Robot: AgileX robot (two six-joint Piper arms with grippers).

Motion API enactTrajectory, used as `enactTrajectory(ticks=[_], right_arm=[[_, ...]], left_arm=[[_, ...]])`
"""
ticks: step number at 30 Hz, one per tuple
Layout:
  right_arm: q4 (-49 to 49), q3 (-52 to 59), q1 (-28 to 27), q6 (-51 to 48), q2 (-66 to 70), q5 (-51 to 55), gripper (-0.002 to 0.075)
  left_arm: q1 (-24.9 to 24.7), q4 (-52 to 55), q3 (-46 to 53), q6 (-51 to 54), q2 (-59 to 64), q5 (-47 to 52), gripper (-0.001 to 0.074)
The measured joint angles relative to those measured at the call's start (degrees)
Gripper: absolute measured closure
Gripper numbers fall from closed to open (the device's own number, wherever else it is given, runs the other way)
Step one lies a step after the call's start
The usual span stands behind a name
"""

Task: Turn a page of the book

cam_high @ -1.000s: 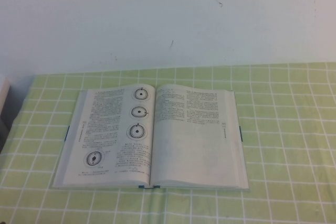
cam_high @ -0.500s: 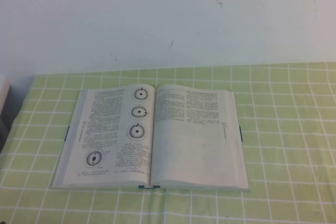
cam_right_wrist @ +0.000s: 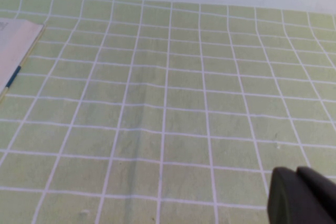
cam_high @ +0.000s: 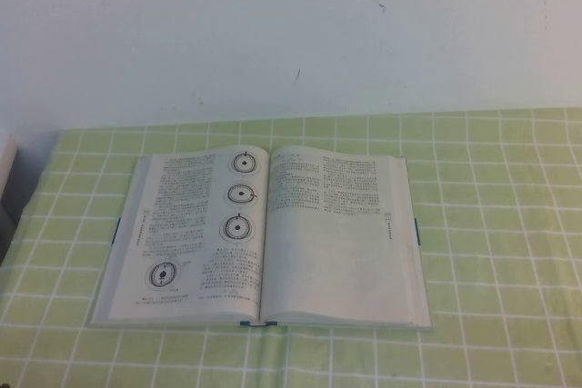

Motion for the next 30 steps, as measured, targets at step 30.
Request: enactTrajectory(ticks=[30], right_arm=[[0.79, 0.48, 0.0, 3.87, 0.0, -48.31, 0.0729]], left_arm=[[0.0, -1.05, 0.3, -0.33, 0.0, -43.06, 0.0738]])
